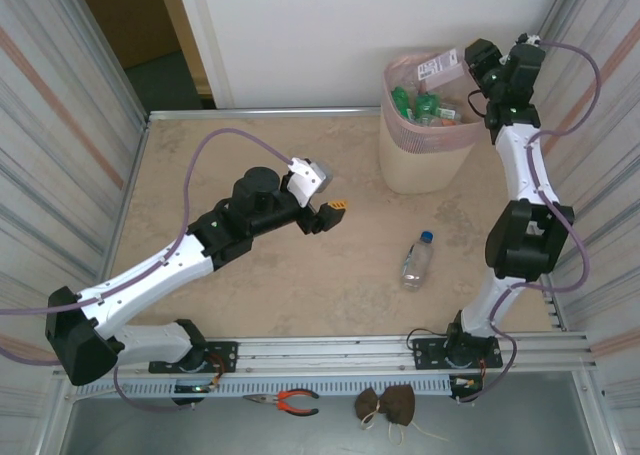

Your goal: Put the plastic bottles in the bin

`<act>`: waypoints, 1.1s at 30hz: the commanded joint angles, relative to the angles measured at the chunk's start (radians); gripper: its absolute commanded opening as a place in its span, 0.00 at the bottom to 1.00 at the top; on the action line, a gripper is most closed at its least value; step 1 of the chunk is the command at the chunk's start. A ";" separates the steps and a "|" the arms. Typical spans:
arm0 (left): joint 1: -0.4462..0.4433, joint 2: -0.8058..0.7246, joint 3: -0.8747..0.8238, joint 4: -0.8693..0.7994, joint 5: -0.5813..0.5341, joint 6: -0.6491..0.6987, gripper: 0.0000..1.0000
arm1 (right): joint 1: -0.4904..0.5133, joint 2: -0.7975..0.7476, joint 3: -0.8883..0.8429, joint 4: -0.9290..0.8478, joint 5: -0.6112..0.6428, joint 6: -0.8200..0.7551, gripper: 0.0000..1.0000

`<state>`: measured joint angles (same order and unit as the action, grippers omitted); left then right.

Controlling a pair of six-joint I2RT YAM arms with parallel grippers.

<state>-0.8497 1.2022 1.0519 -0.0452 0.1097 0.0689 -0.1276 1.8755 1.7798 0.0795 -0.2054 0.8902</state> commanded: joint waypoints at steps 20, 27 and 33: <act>0.010 -0.030 -0.007 -0.004 -0.025 -0.023 0.75 | 0.028 -0.045 0.118 -0.112 0.104 -0.130 0.67; 0.008 -0.025 -0.003 -0.007 -0.011 -0.034 0.75 | 0.024 -0.121 0.074 -0.115 0.116 -0.196 0.68; 0.009 -0.026 -0.006 -0.005 -0.002 -0.042 0.75 | 0.023 -0.155 0.034 -0.110 0.043 -0.203 0.65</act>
<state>-0.8497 1.1927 1.0508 -0.0555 0.0952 0.0463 -0.0986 1.7363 1.8400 -0.0273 -0.1284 0.7212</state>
